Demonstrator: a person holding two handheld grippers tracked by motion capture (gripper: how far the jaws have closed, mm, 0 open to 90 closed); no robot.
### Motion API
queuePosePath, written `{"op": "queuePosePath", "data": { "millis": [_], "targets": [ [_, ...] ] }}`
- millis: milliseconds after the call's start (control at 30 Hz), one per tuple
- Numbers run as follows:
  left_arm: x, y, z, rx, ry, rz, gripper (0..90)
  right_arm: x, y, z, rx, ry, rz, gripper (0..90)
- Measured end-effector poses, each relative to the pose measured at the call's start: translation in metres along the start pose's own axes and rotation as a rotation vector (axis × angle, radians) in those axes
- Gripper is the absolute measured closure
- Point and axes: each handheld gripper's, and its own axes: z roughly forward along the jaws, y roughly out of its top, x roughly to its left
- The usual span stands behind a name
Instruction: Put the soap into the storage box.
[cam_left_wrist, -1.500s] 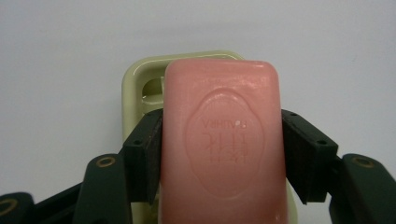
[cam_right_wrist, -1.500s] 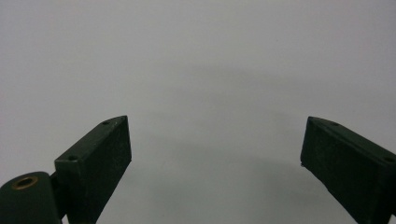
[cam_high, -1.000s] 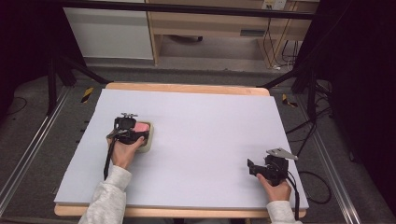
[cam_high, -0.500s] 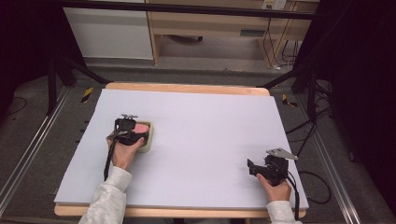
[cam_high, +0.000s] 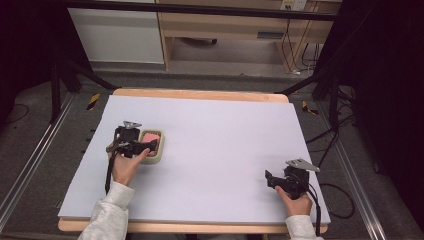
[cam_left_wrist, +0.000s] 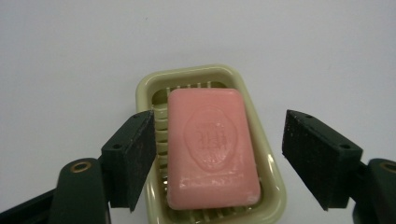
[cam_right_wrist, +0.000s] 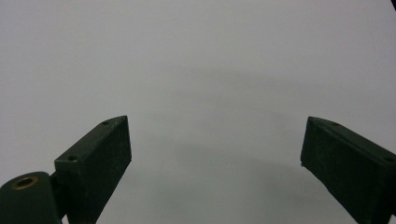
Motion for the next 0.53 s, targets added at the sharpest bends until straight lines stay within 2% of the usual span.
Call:
{"op": "queuePosePath", "data": {
  "millis": [200, 267, 367, 533],
  "targets": [
    [-0.001, -0.013, -0.015, -0.047, -0.056, 0.058, 23.4, -0.001, 0.000, -0.001, -0.010, -0.002, 0.008, 8.8],
    [0.001, -0.019, -0.020, -0.073, -0.049, 0.093, 23.1, -0.001, 0.000, -0.001, -0.010, -0.002, 0.008, 8.7],
    [0.005, -0.027, -0.025, -0.085, -0.060, 0.090, 22.8, -0.001, 0.000, -0.001, -0.009, -0.003, 0.014, 8.5],
    [0.011, -0.042, -0.033, -0.091, -0.053, 0.105, 22.8, -0.002, -0.001, -0.001, -0.010, -0.002, 0.018, 8.4]
  ]
}}
